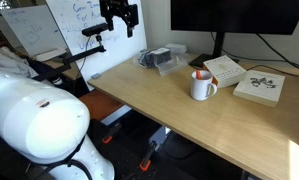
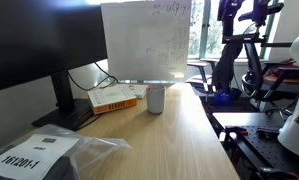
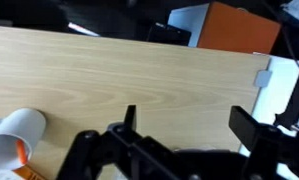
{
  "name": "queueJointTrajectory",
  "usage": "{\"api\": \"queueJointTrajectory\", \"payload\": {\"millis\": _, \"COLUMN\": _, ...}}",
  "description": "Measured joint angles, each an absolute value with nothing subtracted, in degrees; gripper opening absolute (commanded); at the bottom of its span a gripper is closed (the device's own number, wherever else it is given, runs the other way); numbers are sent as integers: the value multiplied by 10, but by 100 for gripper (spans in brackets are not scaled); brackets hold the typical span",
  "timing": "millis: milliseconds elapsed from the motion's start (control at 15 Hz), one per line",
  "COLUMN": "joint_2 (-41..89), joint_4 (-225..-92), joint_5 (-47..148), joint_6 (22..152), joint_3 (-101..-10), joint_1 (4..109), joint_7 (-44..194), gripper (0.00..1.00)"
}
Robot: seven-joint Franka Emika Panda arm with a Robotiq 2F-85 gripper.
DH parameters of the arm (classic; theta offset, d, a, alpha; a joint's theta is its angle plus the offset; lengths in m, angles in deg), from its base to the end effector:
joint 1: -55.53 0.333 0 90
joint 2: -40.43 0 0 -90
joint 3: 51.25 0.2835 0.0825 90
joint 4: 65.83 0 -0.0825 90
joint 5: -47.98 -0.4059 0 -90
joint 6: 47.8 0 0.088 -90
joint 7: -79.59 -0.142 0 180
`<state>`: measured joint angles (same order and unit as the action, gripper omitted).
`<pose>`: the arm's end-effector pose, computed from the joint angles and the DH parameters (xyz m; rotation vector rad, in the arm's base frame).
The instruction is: Move the mug to the left
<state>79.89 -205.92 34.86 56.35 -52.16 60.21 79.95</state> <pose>0.3921 0.0522 0.4774 -2.9048 -0.0378 -0.0780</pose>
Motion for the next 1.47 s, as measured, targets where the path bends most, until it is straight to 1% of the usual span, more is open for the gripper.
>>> {"api": "queueJointTrajectory", "payload": {"millis": 467, "joint_2": 798, "joint_4": -2059, "joint_5": 350, "joint_6": 567, "joint_3": -520, "joint_1": 597, "joint_7": 792, "gripper": 100}}
{"api": "queueJointTrajectory", "payload": {"millis": 667, "joint_2": 773, "joint_4": -2068, "joint_5": 368, "joint_6": 617, "joint_3": -521, "joint_1": 548, "joint_7": 753, "gripper": 100}}
{"api": "queueJointTrajectory", "payload": {"millis": 1067, "joint_2": 625, "joint_4": -2070, "joint_5": 410, "joint_6": 775, "joint_3": -557, "joint_1": 443, "joint_7": 698, "gripper": 100}}
{"api": "queueJointTrajectory", "payload": {"millis": 1467, "joint_2": 493, "joint_4": -2045, "joint_5": 418, "joint_6": 858, "joint_3": -566, "joint_1": 415, "joint_7": 544, "gripper": 100}}
